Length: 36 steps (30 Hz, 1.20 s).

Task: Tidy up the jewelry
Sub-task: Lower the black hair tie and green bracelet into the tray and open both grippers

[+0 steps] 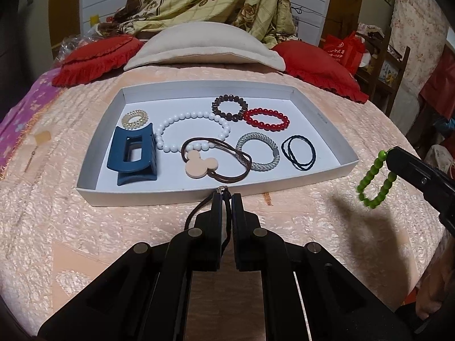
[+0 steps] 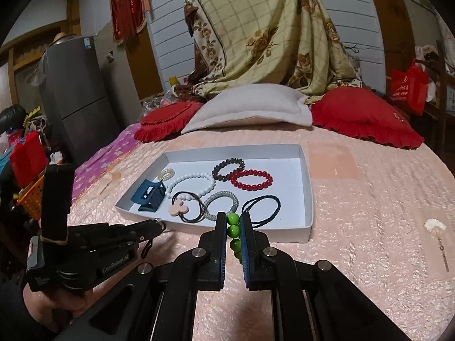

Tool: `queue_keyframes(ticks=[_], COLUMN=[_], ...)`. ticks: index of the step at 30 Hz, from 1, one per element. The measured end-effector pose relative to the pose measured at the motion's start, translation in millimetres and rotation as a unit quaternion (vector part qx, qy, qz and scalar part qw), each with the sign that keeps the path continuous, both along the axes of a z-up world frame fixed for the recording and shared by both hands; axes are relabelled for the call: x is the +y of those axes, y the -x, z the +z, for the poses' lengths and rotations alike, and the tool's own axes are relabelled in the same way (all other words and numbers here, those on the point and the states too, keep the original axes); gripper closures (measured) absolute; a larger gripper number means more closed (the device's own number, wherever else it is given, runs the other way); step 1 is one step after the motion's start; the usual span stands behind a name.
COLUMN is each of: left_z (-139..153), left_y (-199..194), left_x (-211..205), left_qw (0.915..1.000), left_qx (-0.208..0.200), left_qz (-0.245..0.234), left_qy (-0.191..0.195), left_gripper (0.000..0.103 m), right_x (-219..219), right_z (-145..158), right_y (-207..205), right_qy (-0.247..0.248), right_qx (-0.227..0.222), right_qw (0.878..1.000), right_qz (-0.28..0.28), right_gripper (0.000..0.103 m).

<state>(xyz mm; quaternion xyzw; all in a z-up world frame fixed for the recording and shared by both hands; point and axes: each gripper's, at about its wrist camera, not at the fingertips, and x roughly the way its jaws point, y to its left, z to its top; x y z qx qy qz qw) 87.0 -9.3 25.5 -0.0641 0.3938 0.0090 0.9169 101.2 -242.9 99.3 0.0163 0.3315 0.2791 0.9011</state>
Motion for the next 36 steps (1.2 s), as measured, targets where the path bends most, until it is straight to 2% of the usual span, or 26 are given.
queue_keyframes(ticks=[9,14,22,30,33,36], left_z=[2,6,18,44,43,35], left_y=[0,-1,-10,-49,-75,-104], left_x=[3,5,17,27,34,44], left_qw=[1.0000,1.0000,0.9995,0.9989,0.9991,0.9989], left_qx=[0.000,-0.004,-0.012,-0.037,-0.033,-0.015], left_qz=[0.003,0.004,0.002,-0.012,-0.012,-0.011], left_qy=[0.001,0.005,0.030,0.027,0.026,0.044], left_gripper=[0.098,0.098,0.099,0.099,0.099,0.099], right_x=[4,7,10,24,26,28], right_z=[-1,-4,22,40,32,18], right_y=[-1,-7,-27,-79,-97,-113], right_qy=[0.004,0.002,-0.011,-0.034,-0.039,-0.037], right_qx=[-0.013,0.000,-0.002,0.010,0.019,0.040], right_qw=[1.000,1.000,1.000,0.999,0.999,0.998], right_qz=[-0.008,-0.008,-0.005,0.001,-0.007,-0.013], right_gripper=[0.095,0.095,0.095,0.095,0.095,0.095])
